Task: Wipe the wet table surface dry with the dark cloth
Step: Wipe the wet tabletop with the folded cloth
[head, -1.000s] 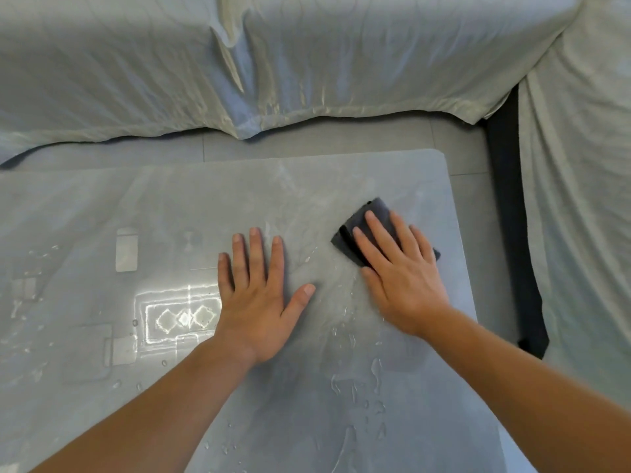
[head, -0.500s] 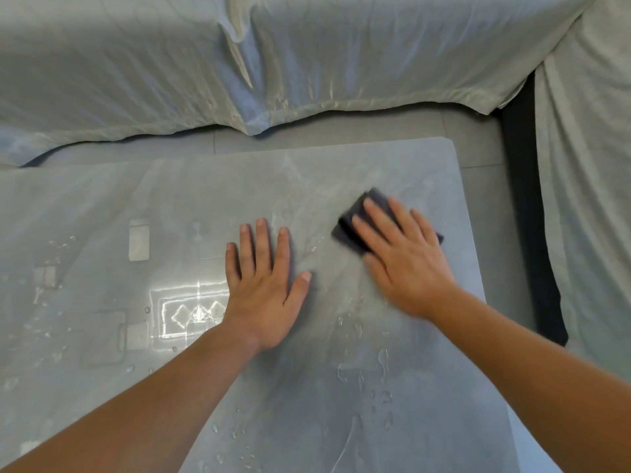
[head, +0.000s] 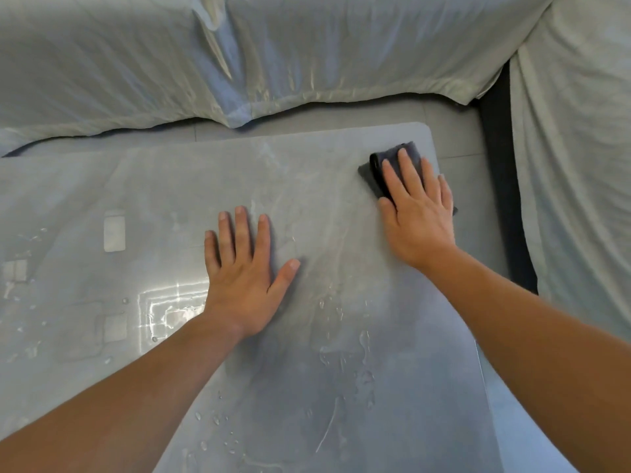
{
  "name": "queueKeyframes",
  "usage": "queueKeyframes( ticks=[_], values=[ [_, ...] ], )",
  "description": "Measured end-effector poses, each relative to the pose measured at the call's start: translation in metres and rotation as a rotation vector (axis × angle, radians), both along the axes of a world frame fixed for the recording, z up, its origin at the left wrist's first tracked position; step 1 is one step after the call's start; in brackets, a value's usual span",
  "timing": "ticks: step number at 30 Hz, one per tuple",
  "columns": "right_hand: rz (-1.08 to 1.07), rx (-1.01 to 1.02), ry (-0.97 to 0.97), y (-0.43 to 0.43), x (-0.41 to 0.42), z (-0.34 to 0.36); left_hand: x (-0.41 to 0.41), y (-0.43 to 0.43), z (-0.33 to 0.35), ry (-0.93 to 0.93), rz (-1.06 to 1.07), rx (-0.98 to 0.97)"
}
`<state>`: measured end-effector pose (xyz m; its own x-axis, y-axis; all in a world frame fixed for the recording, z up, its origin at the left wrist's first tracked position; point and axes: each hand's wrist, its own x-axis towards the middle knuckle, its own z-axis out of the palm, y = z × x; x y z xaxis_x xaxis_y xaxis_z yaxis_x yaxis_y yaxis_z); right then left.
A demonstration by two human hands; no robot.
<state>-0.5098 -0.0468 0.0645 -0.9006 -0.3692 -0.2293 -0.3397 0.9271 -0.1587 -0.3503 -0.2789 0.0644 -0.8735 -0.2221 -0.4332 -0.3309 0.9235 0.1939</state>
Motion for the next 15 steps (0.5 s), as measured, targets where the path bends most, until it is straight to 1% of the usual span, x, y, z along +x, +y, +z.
queueKeyframes(
  ticks=[1, 2, 3, 5, 6, 7, 8, 10, 11, 12, 13, 15],
  values=[
    [-0.046, -0.002, 0.012, -0.004, 0.010, 0.000, 0.000, 0.000, 0.000, -0.001, 0.000, 0.003],
    [-0.040, 0.000, 0.036, -0.005, 0.030, -0.001, 0.000, 0.000, 0.001, -0.004, 0.000, 0.010],
    [0.025, -0.007, 0.043, -0.003, 0.057, 0.000, 0.000, 0.000, 0.001, -0.005, 0.002, 0.016],
    [0.257, -0.003, 0.009, 0.012, 0.108, 0.003, -0.001, 0.000, 0.003, -0.006, 0.009, 0.023],
    [0.355, 0.024, -0.014, 0.023, 0.115, 0.004, -0.001, 0.000, 0.004, -0.010, 0.009, 0.024],
    [0.392, 0.026, -0.020, 0.032, 0.107, 0.003, -0.001, 0.000, 0.004, -0.012, 0.007, 0.021],
    [0.340, 0.023, 0.001, 0.035, 0.092, 0.002, -0.001, 0.000, 0.004, -0.014, 0.005, 0.017],
    [0.065, 0.043, 0.020, 0.029, 0.057, 0.002, -0.002, -0.001, 0.004, -0.019, 0.004, 0.028],
    [-0.071, 0.043, -0.001, 0.025, 0.045, 0.003, -0.002, -0.001, 0.004, -0.018, 0.007, 0.040],
    [-0.149, 0.026, -0.016, 0.020, 0.043, 0.003, -0.002, -0.003, 0.005, -0.011, 0.009, 0.055],
    [-0.171, 0.009, -0.014, 0.017, 0.050, 0.004, -0.001, -0.003, 0.007, -0.003, 0.004, 0.068],
    [-0.107, 0.008, -0.017, 0.021, 0.093, 0.005, 0.007, -0.003, 0.013, 0.040, -0.017, 0.061]
  ],
)
